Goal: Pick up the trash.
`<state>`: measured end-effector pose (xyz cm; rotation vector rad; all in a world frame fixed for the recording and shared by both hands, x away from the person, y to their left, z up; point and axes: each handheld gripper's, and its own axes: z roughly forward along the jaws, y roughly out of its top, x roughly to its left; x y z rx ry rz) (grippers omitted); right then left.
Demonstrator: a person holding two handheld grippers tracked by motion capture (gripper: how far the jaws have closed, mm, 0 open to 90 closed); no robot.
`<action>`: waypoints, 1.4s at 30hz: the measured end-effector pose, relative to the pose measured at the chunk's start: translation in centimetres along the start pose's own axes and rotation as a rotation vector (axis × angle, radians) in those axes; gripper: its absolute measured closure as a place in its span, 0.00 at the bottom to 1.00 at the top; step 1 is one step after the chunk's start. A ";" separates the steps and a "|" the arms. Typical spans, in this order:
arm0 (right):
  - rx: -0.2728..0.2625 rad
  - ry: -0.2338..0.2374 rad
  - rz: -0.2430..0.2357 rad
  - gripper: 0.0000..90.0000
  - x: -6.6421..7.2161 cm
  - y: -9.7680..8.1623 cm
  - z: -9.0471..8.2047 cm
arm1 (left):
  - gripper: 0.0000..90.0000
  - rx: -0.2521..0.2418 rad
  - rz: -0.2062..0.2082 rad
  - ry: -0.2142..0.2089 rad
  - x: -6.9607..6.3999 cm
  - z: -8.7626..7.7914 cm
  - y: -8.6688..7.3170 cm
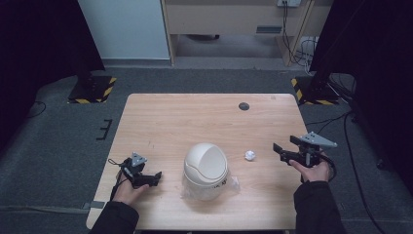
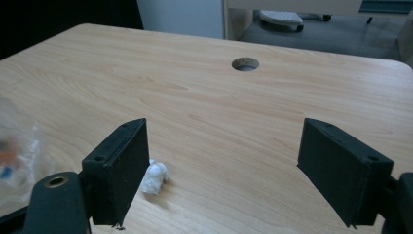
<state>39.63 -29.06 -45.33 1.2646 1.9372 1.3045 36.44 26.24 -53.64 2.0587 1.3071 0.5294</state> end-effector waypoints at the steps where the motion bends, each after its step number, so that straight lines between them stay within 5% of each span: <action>1: -0.006 0.001 0.001 0.21 0.1 0.2 -0.1 | 0.00 -0.001 0.000 0.000 0.0 0.0 0.0; 22: -0.130 0.045 -0.037 0.19 2.3 4.0 -2.3 | 0.00 0.000 0.000 0.001 0.0 0.0 0.0; 42: -0.174 0.108 -0.101 0.18 4.7 6.3 -3.1 | 0.00 0.000 0.000 0.000 0.0 0.0 0.0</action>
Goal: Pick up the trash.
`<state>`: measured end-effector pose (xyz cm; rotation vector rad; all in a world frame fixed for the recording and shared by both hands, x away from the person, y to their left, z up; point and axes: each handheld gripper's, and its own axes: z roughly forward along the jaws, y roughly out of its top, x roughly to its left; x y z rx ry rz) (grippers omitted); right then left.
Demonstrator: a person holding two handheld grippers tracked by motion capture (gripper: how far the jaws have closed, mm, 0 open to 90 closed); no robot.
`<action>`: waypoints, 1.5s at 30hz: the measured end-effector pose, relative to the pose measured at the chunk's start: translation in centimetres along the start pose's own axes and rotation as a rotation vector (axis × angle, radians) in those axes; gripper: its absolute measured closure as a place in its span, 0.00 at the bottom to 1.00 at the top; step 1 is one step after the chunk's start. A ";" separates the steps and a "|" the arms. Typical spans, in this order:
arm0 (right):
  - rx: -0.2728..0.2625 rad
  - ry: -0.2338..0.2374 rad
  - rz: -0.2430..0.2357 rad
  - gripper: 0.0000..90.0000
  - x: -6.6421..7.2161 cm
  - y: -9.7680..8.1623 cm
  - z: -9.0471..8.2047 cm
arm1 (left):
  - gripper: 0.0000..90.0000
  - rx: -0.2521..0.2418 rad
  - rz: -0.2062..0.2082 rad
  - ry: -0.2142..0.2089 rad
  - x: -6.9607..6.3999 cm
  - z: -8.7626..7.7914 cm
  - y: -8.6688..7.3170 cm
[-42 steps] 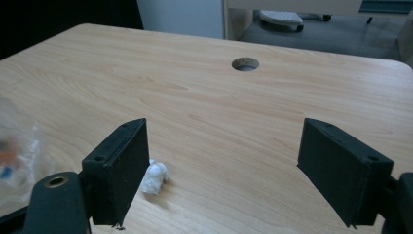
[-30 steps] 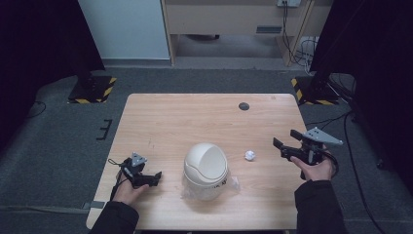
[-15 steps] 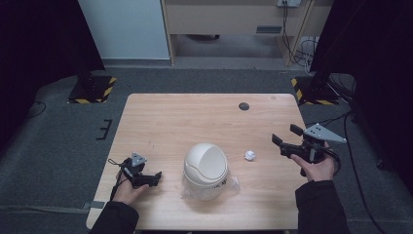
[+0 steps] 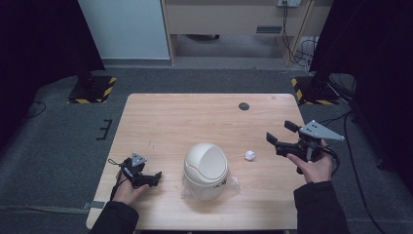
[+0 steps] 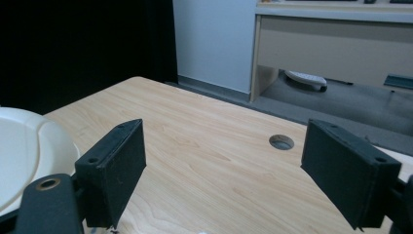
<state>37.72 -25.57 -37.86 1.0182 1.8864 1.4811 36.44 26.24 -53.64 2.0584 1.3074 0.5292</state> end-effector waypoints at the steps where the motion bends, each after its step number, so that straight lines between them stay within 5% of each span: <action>1: 0.000 0.004 -0.004 0.18 0.1 0.1 0.0 | 0.00 0.000 0.000 0.000 0.0 0.0 0.0; 28: -0.040 0.159 -0.065 0.21 3.6 3.7 2.0 | 0.00 0.000 0.000 0.001 0.0 0.0 0.0; 45: 0.025 0.249 -0.076 0.20 6.5 2.4 3.2 | 0.00 0.000 0.000 0.000 0.0 0.0 0.0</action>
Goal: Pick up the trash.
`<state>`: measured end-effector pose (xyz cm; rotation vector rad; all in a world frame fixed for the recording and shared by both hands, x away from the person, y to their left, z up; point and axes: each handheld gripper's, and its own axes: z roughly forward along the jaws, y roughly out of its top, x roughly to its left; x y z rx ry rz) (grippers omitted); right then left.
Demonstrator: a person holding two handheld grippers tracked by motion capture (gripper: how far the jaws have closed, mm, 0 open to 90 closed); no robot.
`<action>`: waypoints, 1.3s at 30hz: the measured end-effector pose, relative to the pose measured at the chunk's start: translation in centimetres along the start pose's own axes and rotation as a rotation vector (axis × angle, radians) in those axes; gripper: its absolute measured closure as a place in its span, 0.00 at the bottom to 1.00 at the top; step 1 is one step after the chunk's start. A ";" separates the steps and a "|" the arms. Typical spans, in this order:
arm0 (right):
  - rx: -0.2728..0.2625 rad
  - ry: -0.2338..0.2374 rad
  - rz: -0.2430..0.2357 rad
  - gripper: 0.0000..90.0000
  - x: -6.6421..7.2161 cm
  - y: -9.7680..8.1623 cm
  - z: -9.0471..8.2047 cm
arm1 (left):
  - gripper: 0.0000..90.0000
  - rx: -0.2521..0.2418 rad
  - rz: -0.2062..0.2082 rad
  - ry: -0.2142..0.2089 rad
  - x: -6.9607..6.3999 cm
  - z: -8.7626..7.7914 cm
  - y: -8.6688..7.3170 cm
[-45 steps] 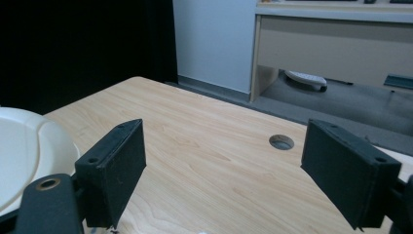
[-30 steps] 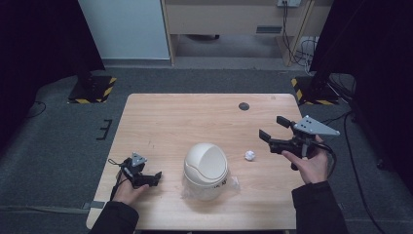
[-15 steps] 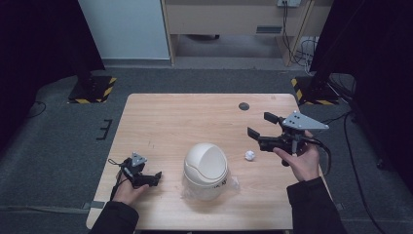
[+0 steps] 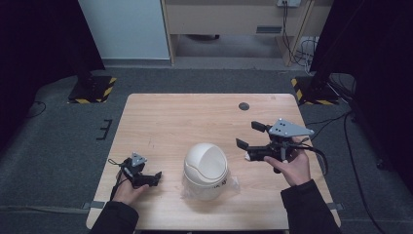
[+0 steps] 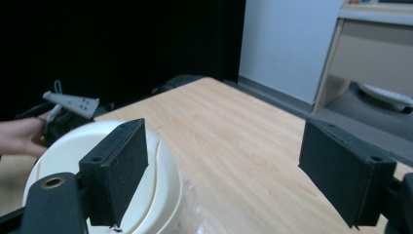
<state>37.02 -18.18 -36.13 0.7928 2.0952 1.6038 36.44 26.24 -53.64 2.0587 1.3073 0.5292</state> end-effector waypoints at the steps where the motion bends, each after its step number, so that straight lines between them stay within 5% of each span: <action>1: 0.008 0.006 -0.001 0.20 0.1 -0.1 0.1 | 0.00 0.000 0.000 0.000 0.0 0.0 0.0; 22: 0.146 0.106 -0.009 0.26 2.2 -2.3 3.1 | 0.00 0.000 0.000 0.000 0.0 0.0 0.0; 39: 0.244 0.138 -0.024 0.28 2.8 -3.4 4.3 | 0.00 0.000 0.000 0.000 0.0 0.0 0.0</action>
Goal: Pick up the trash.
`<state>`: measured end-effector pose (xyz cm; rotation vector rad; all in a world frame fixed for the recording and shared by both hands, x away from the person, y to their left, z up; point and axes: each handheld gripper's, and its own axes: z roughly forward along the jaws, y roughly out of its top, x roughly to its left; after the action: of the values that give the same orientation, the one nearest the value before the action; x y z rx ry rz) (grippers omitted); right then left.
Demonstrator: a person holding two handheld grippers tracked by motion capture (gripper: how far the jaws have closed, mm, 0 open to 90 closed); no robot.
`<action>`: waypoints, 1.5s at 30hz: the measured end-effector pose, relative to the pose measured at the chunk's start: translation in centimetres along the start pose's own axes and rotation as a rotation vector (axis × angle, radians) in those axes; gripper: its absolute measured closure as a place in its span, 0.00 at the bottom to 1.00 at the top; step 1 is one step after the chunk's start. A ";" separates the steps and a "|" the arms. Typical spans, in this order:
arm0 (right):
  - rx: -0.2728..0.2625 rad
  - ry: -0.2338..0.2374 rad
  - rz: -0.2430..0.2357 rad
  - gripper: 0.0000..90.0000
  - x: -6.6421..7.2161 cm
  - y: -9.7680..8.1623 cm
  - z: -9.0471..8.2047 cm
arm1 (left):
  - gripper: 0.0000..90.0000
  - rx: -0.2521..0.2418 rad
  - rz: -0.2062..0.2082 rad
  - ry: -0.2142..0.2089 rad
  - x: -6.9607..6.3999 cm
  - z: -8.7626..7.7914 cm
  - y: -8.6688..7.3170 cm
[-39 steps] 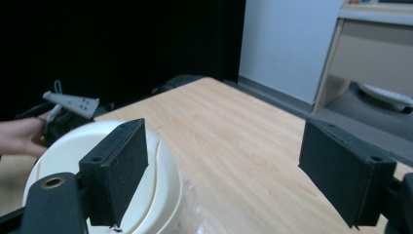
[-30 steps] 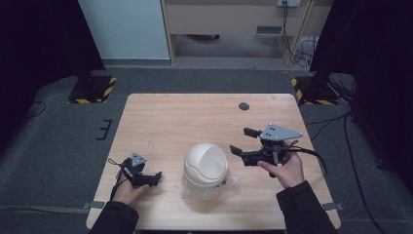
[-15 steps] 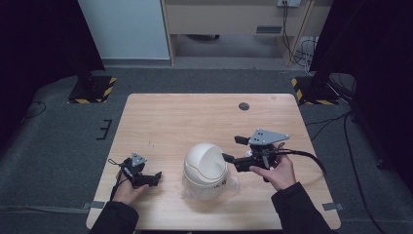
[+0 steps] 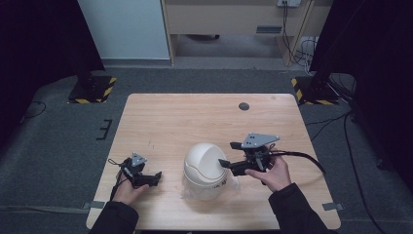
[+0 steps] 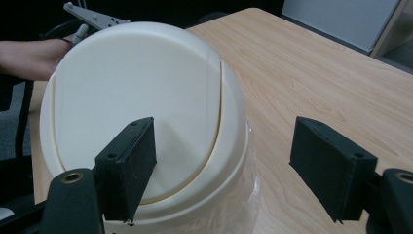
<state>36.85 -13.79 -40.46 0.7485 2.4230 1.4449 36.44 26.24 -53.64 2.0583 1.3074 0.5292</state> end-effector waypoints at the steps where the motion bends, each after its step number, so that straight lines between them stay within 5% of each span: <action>1: 0.001 0.001 0.002 0.28 0.0 0.0 0.1 | 0.00 0.000 0.000 0.000 0.0 0.0 0.0; 27: 0.063 0.006 0.025 0.27 -0.1 -1.1 2.6 | 0.00 0.000 0.000 0.000 0.0 0.0 0.0; 45: 0.043 -0.009 0.034 0.28 -0.1 -1.2 3.0 | 0.00 0.000 0.000 0.001 0.0 0.0 0.0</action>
<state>37.89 -12.02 -42.96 0.8080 2.4531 1.4030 36.44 26.24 -53.65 2.0582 1.3077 0.5300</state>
